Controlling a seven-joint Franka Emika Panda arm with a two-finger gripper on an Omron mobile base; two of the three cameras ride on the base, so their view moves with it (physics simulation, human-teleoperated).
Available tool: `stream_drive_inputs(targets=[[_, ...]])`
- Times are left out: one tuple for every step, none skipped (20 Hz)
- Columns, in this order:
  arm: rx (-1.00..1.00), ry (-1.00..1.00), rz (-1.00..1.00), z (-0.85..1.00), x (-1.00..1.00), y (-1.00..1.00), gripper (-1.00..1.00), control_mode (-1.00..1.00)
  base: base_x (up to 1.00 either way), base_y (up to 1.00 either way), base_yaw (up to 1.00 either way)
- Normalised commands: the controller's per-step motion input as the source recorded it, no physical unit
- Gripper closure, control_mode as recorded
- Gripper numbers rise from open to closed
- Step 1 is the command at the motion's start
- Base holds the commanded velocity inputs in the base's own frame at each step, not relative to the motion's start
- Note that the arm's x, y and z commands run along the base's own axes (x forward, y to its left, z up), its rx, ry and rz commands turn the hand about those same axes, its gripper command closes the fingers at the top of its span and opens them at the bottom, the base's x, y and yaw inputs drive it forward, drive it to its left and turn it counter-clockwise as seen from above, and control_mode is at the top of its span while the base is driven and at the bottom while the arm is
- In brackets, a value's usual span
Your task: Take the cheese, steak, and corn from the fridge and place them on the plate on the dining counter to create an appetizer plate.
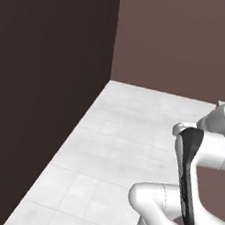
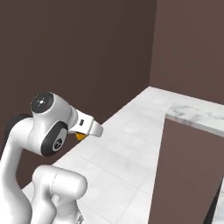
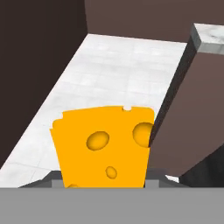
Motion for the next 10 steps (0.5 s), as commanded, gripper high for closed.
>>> stream_drive_inputs(targets=[[0.0, 0.0, 0.0, 0.0, 0.0, 0.0, 1.0, 1.0, 1.0, -0.44, -0.09], [0.0, 0.0, 0.0, 0.0, 0.0, 0.0, 1.0, 1.0, 1.0, -0.39, -0.09], [0.0, 0.0, 0.0, 0.0, 0.0, 0.0, 1.0, 1.0, 1.0, -0.31, -0.08], [0.0, 0.0, 0.0, 0.0, 0.0, 0.0, 1.0, 1.0, 1.0, -0.19, -0.09], [0.0, 0.0, 0.0, 0.0, 0.0, 0.0, 1.0, 1.0, 1.0, -0.19, -0.09], [0.0, 0.0, 0.0, 0.0, 0.0, 0.0, 1.0, 1.0, 1.0, -0.16, -0.1], [0.0, 0.0, 0.0, 0.0, 0.0, 0.0, 1.0, 1.0, 1.0, -0.11, -0.11], [0.0, 0.0, 0.0, 0.0, 0.0, 0.0, 1.0, 1.0, 1.0, -0.1, -0.13], [0.0, 0.0, 0.0, 0.0, 0.0, 0.0, 1.0, 1.0, 1.0, -0.06, -0.15], [0.0, 0.0, 0.0, 0.0, 0.0, 0.0, 1.0, 1.0, 1.0, -0.07, -0.16]])
